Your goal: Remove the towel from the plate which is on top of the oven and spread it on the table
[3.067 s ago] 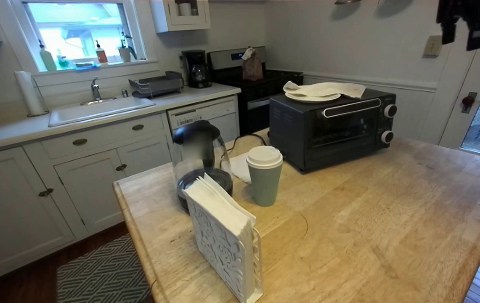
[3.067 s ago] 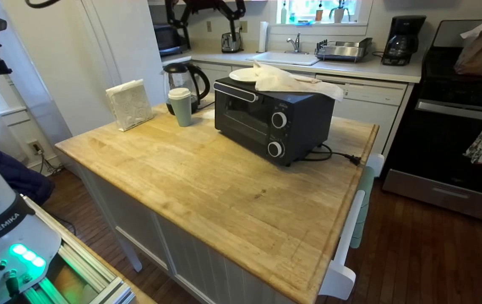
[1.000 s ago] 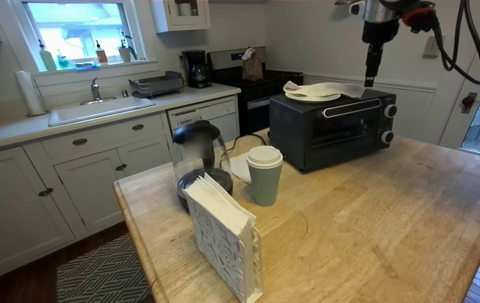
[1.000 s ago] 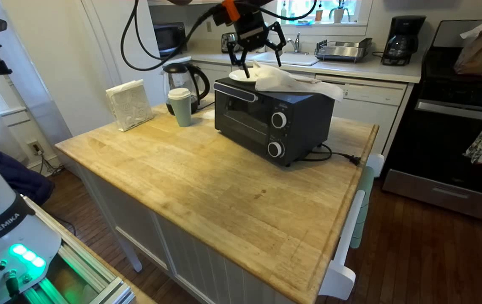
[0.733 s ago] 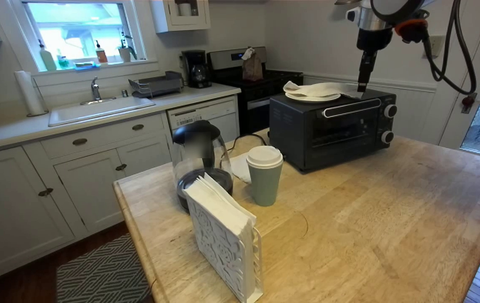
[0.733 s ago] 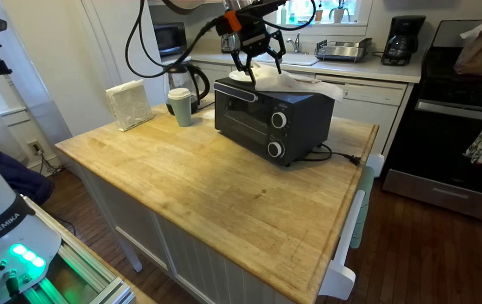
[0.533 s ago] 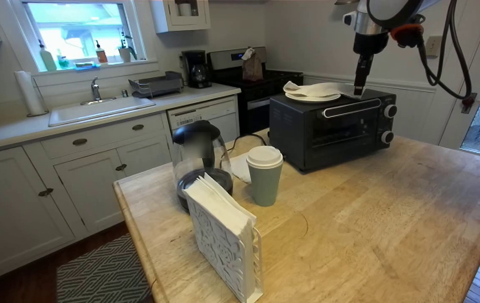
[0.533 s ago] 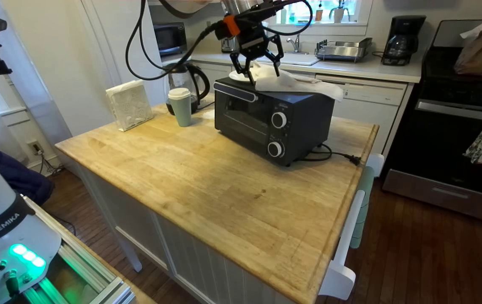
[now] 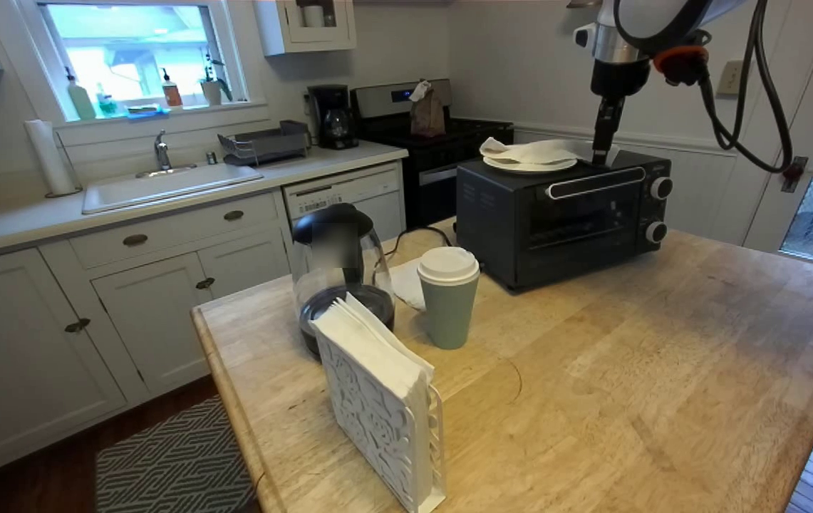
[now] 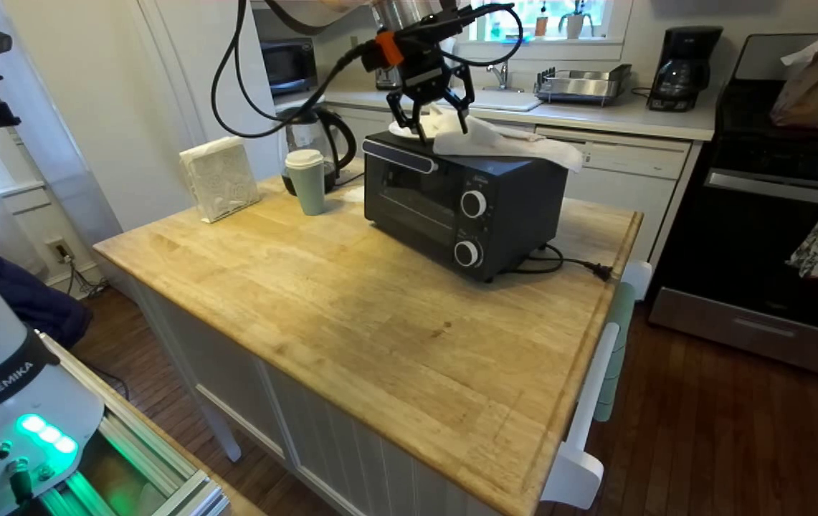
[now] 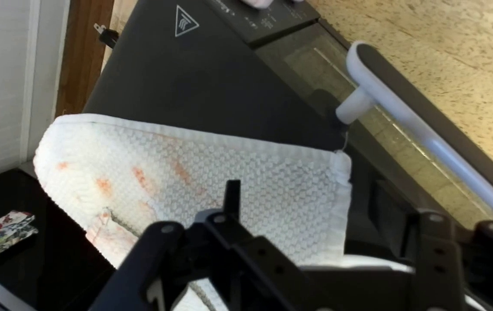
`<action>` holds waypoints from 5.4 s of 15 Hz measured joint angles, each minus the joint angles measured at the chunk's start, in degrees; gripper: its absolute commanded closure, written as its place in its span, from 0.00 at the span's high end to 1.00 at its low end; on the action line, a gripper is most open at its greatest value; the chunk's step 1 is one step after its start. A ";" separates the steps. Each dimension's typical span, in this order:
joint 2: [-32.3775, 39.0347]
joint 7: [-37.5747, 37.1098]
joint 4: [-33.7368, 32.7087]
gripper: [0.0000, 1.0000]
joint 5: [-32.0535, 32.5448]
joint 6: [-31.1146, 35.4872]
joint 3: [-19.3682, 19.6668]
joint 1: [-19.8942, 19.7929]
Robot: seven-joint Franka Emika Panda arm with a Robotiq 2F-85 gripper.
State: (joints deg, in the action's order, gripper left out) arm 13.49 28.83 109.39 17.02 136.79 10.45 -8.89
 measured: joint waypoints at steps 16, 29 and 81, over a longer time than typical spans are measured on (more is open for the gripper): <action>1.18 -0.56 -0.16 0.01 -0.22 -0.18 -0.07 -1.02; -13.23 34.04 0.14 0.01 -17.23 -23.39 -3.67 -3.33; -28.78 46.49 15.70 0.01 -16.98 -19.88 -13.31 15.24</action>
State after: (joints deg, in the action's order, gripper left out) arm -15.29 75.31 125.08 0.04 116.91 -2.86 6.35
